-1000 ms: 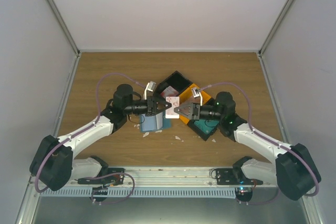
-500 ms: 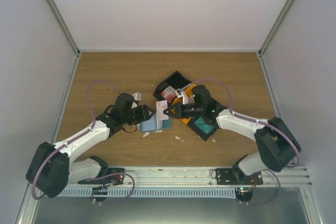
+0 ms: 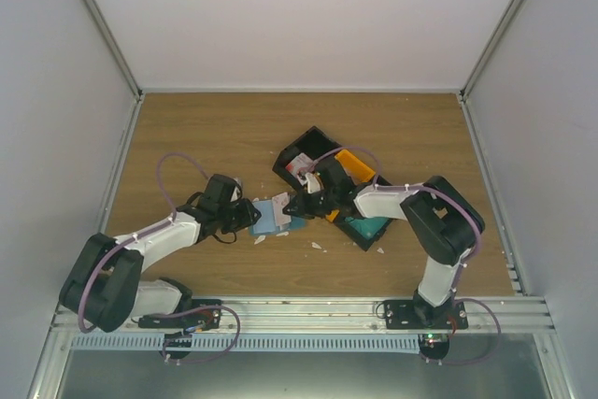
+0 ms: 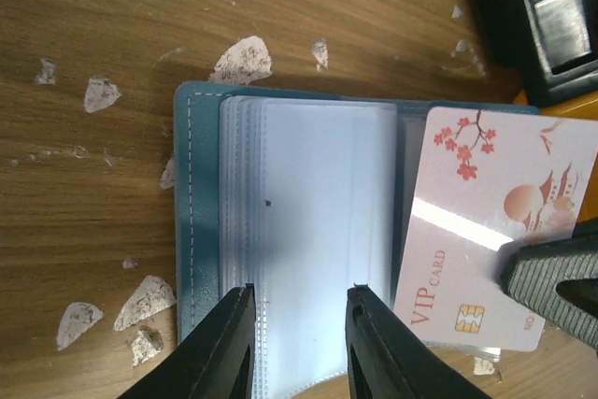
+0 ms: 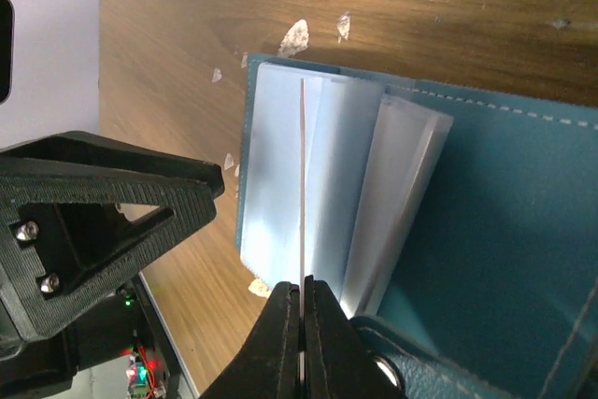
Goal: Put the credit cards into the card holder
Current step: Insert the credit card into the card holder.
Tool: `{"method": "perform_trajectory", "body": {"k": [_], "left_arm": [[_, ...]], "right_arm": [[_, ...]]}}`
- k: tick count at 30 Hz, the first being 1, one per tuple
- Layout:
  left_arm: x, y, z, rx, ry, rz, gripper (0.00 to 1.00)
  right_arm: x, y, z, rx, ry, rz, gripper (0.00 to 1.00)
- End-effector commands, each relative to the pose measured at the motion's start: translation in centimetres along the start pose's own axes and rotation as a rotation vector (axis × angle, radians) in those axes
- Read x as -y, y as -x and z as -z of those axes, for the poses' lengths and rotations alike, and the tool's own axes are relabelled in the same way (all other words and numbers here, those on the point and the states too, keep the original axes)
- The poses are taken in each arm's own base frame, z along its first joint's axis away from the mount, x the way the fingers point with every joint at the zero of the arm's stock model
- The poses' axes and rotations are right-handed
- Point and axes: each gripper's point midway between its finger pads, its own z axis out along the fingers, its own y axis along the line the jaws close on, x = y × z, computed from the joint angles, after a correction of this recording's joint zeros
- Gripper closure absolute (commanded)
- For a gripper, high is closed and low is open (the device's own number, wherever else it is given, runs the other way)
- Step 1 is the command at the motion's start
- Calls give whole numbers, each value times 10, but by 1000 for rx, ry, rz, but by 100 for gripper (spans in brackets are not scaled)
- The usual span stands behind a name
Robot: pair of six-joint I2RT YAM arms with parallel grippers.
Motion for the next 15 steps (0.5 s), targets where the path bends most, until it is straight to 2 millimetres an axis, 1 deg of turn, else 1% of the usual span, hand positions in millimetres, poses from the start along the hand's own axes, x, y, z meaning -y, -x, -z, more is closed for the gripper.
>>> {"method": "perform_trajectory", "body": {"k": [1,6,11,15], "left_arm": [[-1,4,-8,11,-15,-31,70],[-14,-3,-17,-19,26,-9,68],[-24,-11,-24,-50,46,4,69],[-27,-15,-25,-58,49,5,71]], "right_arm": [[6,3,-12,-7,-11,-13,100],[15,-1,-18,-27,-22,-52,100],[24,-6,-24,-48,-33,-93,100],[31,-10,-27,-58,-62,-126,100]]}}
